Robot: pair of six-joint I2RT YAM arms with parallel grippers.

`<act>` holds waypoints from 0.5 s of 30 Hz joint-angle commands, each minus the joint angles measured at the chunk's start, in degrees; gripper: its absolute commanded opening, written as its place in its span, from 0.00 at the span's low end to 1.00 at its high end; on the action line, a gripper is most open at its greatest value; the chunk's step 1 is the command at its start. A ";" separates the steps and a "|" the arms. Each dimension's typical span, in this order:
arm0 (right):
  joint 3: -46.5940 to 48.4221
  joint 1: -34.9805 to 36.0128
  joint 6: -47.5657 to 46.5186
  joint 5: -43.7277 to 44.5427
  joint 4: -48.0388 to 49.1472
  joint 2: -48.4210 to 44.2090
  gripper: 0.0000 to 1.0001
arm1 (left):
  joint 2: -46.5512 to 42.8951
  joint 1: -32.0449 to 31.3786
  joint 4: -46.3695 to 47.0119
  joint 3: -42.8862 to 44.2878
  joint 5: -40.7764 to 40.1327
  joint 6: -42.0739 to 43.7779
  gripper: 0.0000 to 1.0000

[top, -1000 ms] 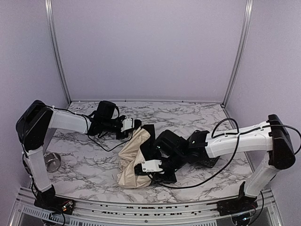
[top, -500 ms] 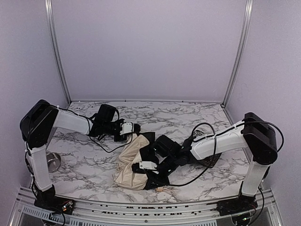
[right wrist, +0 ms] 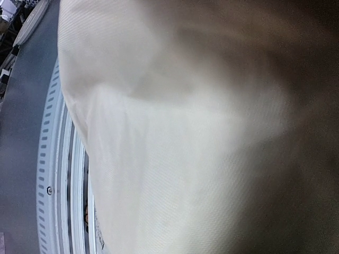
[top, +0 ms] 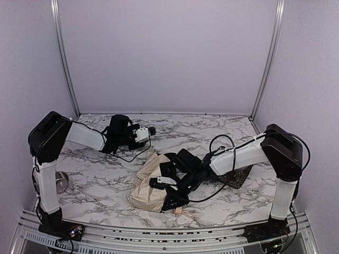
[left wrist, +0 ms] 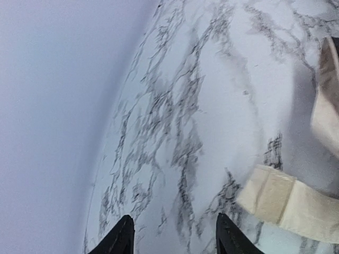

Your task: Put away the umbrella

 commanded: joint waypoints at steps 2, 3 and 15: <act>-0.81 -1.43 3.36 3.80 -9.06 4.61 0.00 | 2.77 2.11 6.50 3.49 -15.37 -5.22 0.74; -0.73 -1.52 3.69 4.16 -8.88 4.65 0.00 | 2.49 2.82 7.28 3.84 -17.51 -6.89 0.76; 1.55 -3.22 2.57 0.34 -10.04 7.60 0.00 | -43.08 -14.87 3.94 -29.51 -2.42 -19.13 0.56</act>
